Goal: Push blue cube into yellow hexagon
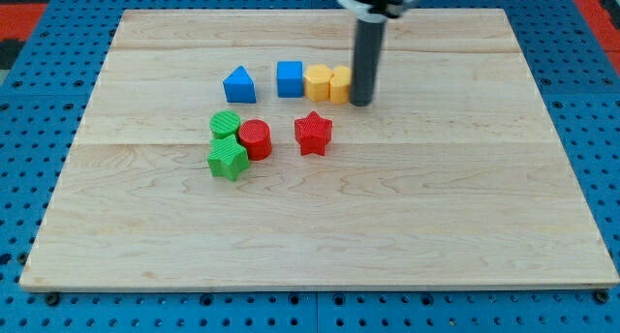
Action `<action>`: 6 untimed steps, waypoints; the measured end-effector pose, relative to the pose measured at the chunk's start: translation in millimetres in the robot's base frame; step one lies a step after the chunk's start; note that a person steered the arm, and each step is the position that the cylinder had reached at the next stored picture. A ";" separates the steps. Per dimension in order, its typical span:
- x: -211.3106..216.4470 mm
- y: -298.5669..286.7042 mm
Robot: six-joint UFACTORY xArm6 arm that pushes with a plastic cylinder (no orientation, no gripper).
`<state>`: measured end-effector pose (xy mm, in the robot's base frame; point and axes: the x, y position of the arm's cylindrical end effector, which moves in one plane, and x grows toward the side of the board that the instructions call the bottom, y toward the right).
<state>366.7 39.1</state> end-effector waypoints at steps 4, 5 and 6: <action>17.8 -119.5; 0.0 -166.9; -24.7 -144.9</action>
